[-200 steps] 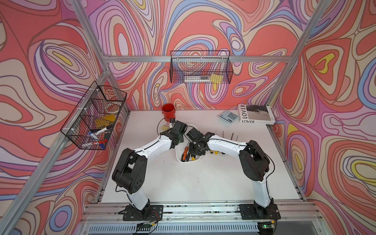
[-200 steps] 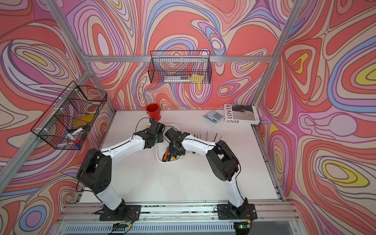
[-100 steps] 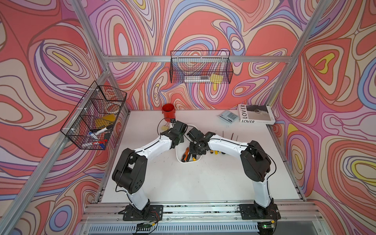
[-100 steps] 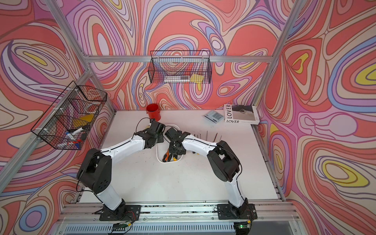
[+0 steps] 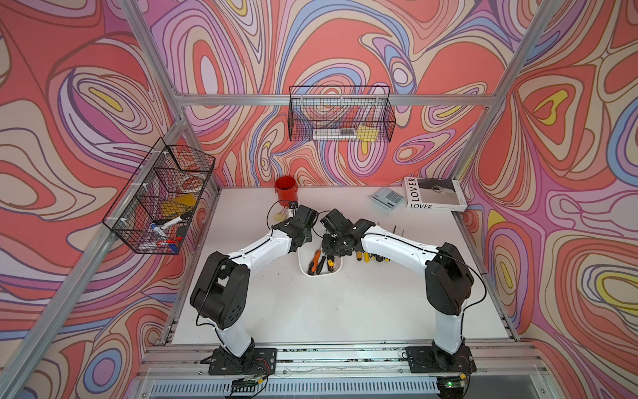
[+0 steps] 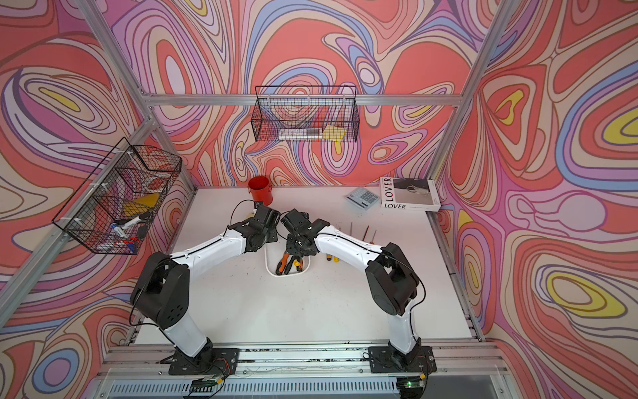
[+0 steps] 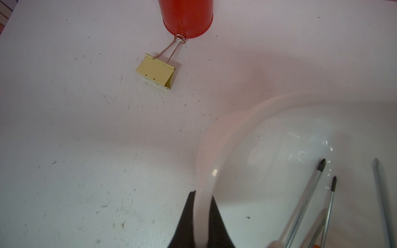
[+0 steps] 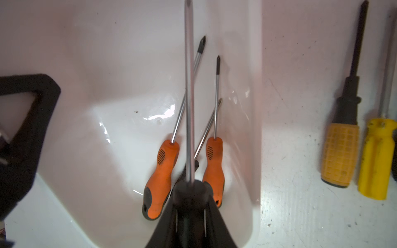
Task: Take out the screwdriver from the storage box
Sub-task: Pick up the screwdriver from the storage box, then place the screwdriver at the center of the board.
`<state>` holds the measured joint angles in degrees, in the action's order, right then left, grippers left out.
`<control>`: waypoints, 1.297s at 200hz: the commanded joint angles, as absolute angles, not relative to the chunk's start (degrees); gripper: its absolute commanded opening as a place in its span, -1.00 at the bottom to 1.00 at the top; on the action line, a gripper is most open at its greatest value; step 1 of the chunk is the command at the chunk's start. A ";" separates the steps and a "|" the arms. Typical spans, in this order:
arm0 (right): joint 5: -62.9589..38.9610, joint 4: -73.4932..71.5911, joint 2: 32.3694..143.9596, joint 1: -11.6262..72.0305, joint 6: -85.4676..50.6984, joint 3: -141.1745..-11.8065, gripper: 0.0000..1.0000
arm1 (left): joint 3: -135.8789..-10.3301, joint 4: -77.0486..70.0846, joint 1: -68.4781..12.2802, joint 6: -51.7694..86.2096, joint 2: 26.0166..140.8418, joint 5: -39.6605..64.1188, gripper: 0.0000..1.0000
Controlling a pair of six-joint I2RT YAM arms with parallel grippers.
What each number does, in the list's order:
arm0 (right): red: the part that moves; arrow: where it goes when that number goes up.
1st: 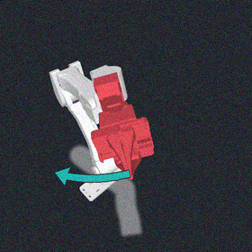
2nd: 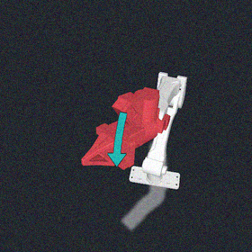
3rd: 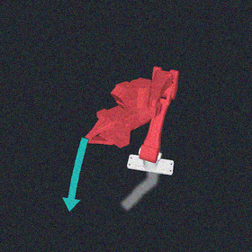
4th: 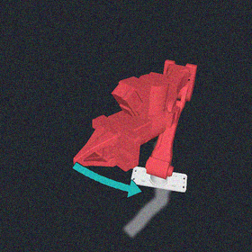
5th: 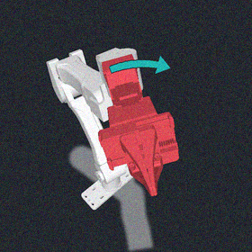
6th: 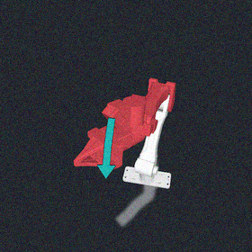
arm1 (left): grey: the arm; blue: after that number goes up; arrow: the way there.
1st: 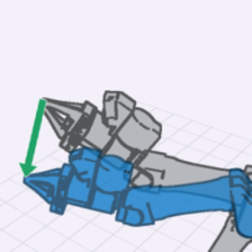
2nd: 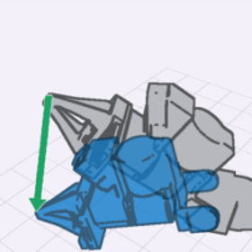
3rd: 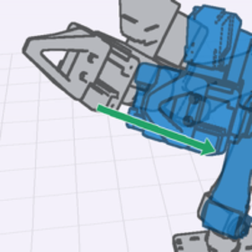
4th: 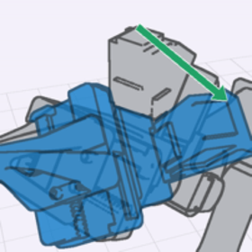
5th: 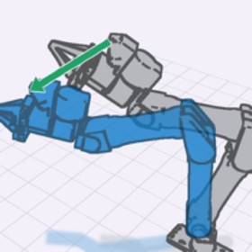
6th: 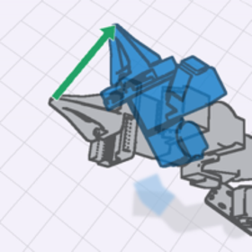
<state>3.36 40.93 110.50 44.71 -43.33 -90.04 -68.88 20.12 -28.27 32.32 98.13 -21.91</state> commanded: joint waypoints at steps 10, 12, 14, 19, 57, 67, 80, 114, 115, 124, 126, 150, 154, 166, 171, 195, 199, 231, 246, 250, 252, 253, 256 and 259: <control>6.93 42.82 106.74 44.57 -41.46 -92.10 -1.00 | -69.31 20.20 -28.38 31.68 97.62 -23.97 -1.00; 7.14 42.89 106.53 44.56 -41.44 -92.11 -1.00 | -69.32 20.19 -28.34 31.72 97.60 -23.99 -1.00; 7.37 42.94 106.42 44.52 -41.36 -92.11 -1.00 | -69.27 20.21 -28.36 31.73 97.61 -23.99 -1.00; 7.67 43.20 105.99 44.45 -41.19 -92.11 -1.00 | -69.36 20.24 -28.39 31.64 97.57 -23.99 -1.00; 10.30 44.94 102.89 42.98 -40.48 -91.56 -1.00 | -69.19 20.44 -28.38 31.40 97.25 -24.43 -1.00; 10.59 45.22 102.57 42.00 -40.22 -90.92 -1.00 | -69.08 20.54 -28.37 31.35 97.21 -24.48 -1.00; 10.17 45.09 102.63 40.54 -39.93 -89.67 -1.00 | -69.08 20.70 -28.35 31.27 97.03 -24.65 -1.00; 9.11 44.27 104.15 37.83 -38.84 -86.99 -1.00 | -68.98 21.07 -28.34 30.38 96.34 -25.28 -1.00; 9.08 44.24 104.20 37.81 -38.80 -86.91 -1.00 | -68.99 21.08 -28.37 30.40 96.33 -25.30 -1.00; 8.92 44.52 105.16 37.38 -38.52 -86.96 -1.00 | -68.99 21.31 -28.38 30.24 96.33 -25.53 -1.00; 9.00 44.66 105.41 37.27 -38.44 -87.04 -1.00 | -68.99 21.32 -28.39 30.13 96.26 -25.56 -1.00; 9.22 46.05 108.18 36.91 -37.40 -88.44 -1.00 | -69.14 21.87 -28.36 29.87 96.09 -25.83 -1.00; 9.21 46.01 108.68 36.91 -37.23 -88.65 -1.00 | -69.09 21.76 -28.38 29.77 96.07 -25.84 -1.00; 9.05 46.04 110.45 36.84 -36.68 -89.40 -1.00 | -69.08 21.80 -28.33 29.66 95.98 -25.86 -1.00; 9.19 46.05 111.35 36.83 -36.57 -89.75 -1.00 | -69.08 21.80 -28.34 29.64 95.98 -25.84 -1.00; 9.06 47.09 116.21 36.47 -36.19 -91.62 -1.00 | -69.20 22.06 -28.38 29.47 95.76 -25.88 -1.00; 8.89 46.96 116.73 36.43 -36.18 -91.74 -1.00 | -69.17 22.10 -28.38 29.53 95.67 -25.99 -1.00; 7.65 45.33 119.81 36.30 -36.18 -91.55 -1.00 | -68.92 22.41 -28.36 28.65 95.01 -26.63 -1.00; 8.03 45.63 121.14 36.28 -36.08 -92.14 -1.00 | -68.91 22.40 -28.37 28.56 94.92 -26.72 -1.00; 8.13 45.89 121.53 36.23 -35.97 -92.31 -1.00 | -68.91 22.41 -28.34 28.54 94.92 -26.72 -1.00; 8.10 45.95 121.66 36.21 -36.00 -92.42 -1.00 | -68.91 22.39 -28.38 28.56 94.92 -26.72 -1.00; 8.09 45.96 121.74 36.21 -36.02 -92.44 -1.00 | -68.91 22.40 -28.34 28.56 94.92 -26.72 -1.00; 8.08 45.97 121.88 36.21 -35.96 -92.50 -1.00 | -68.91 22.34 -28.35 28.52 94.92 -26.65 -1.00; 8.01 45.92 122.10 36.21 -35.92 -92.54 -1.00 | -68.91 22.37 -28.38 28.56 94.99 -26.63 -1.00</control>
